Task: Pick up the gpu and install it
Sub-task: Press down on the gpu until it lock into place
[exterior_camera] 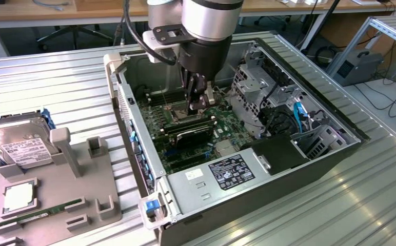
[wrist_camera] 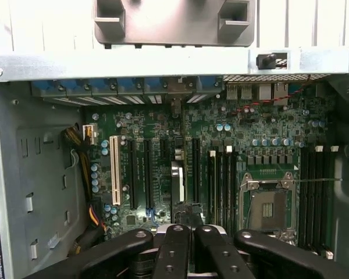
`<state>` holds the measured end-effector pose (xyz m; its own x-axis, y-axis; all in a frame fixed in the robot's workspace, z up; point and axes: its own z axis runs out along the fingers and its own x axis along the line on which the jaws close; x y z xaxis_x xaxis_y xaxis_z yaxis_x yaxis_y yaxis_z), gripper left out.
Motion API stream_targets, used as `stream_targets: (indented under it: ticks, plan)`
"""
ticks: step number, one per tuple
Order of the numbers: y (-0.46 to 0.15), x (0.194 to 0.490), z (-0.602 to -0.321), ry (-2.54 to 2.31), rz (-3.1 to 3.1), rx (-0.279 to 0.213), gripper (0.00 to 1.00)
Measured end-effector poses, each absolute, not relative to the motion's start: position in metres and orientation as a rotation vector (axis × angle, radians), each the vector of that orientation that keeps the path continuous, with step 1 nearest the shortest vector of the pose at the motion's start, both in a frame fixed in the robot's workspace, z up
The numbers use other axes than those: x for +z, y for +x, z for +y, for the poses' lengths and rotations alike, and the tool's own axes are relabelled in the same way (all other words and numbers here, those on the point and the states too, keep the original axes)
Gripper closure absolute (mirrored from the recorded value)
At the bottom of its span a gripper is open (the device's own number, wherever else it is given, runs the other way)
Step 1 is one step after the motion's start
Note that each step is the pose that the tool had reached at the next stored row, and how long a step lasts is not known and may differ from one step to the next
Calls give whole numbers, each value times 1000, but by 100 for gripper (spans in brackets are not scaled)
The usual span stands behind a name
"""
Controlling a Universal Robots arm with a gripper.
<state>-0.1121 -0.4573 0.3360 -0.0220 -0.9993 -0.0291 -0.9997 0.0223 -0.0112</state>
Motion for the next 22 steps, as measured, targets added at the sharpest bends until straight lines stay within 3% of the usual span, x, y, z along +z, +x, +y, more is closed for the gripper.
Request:
stream_targets:
  ticks: [10, 22]
  plan:
    - [-112, 303, -457, -2175, 2228, 19, 89]
    - [-116, 286, -453, -2174, 2228, 19, 89]
